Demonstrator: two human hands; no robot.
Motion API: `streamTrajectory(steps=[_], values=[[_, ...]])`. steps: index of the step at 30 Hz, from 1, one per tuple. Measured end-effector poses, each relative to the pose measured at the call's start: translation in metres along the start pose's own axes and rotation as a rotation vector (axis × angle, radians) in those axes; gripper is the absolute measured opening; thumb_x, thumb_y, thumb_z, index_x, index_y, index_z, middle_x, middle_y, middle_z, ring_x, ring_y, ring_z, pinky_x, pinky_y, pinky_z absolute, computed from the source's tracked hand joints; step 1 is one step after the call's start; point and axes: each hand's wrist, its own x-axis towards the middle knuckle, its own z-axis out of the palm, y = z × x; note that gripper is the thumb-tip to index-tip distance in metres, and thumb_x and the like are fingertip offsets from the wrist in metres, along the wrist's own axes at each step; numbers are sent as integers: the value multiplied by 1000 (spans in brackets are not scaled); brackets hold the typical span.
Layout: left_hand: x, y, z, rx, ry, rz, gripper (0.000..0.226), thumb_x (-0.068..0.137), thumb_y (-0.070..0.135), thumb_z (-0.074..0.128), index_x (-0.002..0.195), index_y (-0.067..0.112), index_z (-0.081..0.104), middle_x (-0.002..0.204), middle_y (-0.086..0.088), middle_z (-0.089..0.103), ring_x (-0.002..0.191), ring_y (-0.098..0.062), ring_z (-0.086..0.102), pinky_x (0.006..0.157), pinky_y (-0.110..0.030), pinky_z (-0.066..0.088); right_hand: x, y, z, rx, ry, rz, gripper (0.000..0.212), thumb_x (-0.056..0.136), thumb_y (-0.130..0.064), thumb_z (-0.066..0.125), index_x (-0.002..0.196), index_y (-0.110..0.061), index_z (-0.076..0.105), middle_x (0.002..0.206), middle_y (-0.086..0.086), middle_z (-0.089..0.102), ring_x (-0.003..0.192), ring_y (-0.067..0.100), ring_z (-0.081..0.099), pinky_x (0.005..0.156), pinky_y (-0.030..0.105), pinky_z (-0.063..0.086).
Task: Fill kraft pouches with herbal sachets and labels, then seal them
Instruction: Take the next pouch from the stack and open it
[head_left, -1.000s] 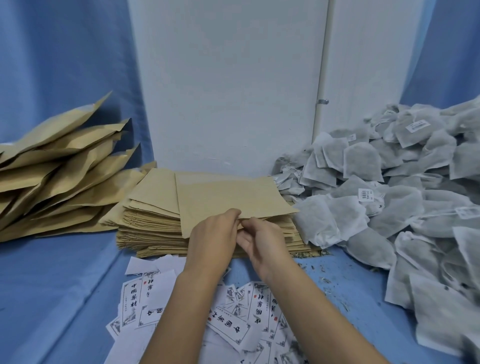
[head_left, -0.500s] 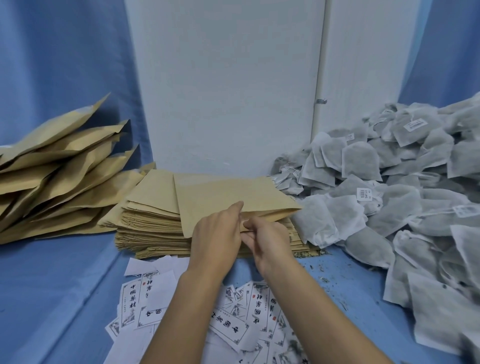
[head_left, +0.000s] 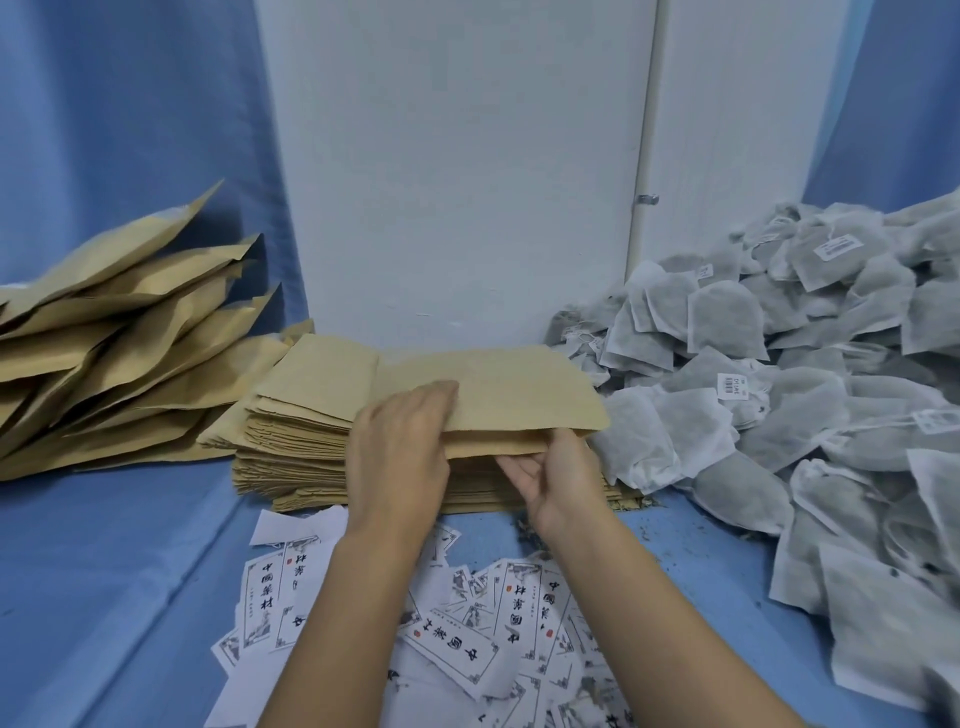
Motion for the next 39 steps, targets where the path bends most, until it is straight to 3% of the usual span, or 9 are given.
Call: streamTrajectory(steps=[4, 8, 12, 14, 16, 22, 28, 35, 39], values=[[-4, -13, -2, 34, -38, -249, 53, 84, -9, 50, 133, 11, 52, 136, -6, 54, 119, -27, 53, 93, -38, 41, 4, -8, -10, 53, 90, -31, 27, 99, -12, 46, 124, -8, 55, 104, 11, 64, 83, 20, 63, 60, 26, 58], [-6, 5, 5, -41, -88, -326, 41, 88, -8, 38, 124, 5, 52, 116, -14, 61, 99, -34, 59, 70, -35, 40, -1, -1, -3, -186, -28, -190, 21, 94, -7, 52, 113, -9, 60, 104, 12, 68, 97, 21, 65, 70, 33, 60], [3, 24, 4, -479, -104, -437, 40, 90, -2, 40, 125, 8, 57, 120, -10, 63, 110, -30, 57, 90, -30, 42, -12, 2, 9, -771, -469, -751, 57, 82, 8, 54, 132, -19, 48, 129, 0, 60, 119, 8, 55, 103, 30, 43], [9, 33, -1, -719, -105, -564, 24, 94, 17, 43, 102, 15, 66, 101, -7, 70, 88, -21, 64, 70, -27, 49, -17, 5, 16, -885, -570, -818, 82, 83, 14, 43, 146, -36, 24, 153, -9, 32, 141, 1, 26, 116, 18, 20], [14, 34, -6, -948, -24, -738, 27, 94, 26, 43, 84, 14, 65, 81, -7, 70, 74, -22, 66, 56, -26, 50, -17, 5, 15, -979, -538, -848, 83, 78, 18, 35, 142, -35, 38, 153, -4, 33, 140, 0, 24, 113, 11, 14], [12, 16, -10, -1288, 42, -938, 33, 89, -11, 36, 99, 8, 62, 88, -12, 69, 72, -22, 69, 49, -26, 55, -5, -2, 1, -1467, -444, -926, 68, 84, 8, 35, 137, -32, 51, 146, 0, 45, 133, 19, 44, 110, 33, 35], [6, 16, 0, -1334, -17, -1027, 32, 90, -17, 34, 109, 2, 52, 93, -9, 63, 80, -26, 63, 47, -26, 55, -8, -2, -2, -1105, -267, -1015, 65, 76, 20, 34, 123, -14, 65, 140, 5, 51, 132, 15, 45, 108, 9, 24], [5, 10, 4, -1360, -97, -1077, 19, 89, -14, 43, 94, 1, 53, 100, -15, 59, 79, -29, 63, 51, -28, 57, -14, -5, -2, -1066, -145, -1113, 59, 80, 11, 43, 124, -23, 64, 131, -12, 58, 122, 5, 52, 101, 15, 37], [7, 1, 3, -1198, -60, -972, 40, 82, -12, 56, 119, -1, 48, 119, -18, 55, 95, -25, 59, 58, -23, 56, -10, -14, -3, -918, -55, -939, 41, 85, -4, 55, 119, -24, 66, 122, -10, 65, 113, 8, 59, 98, 31, 47]])
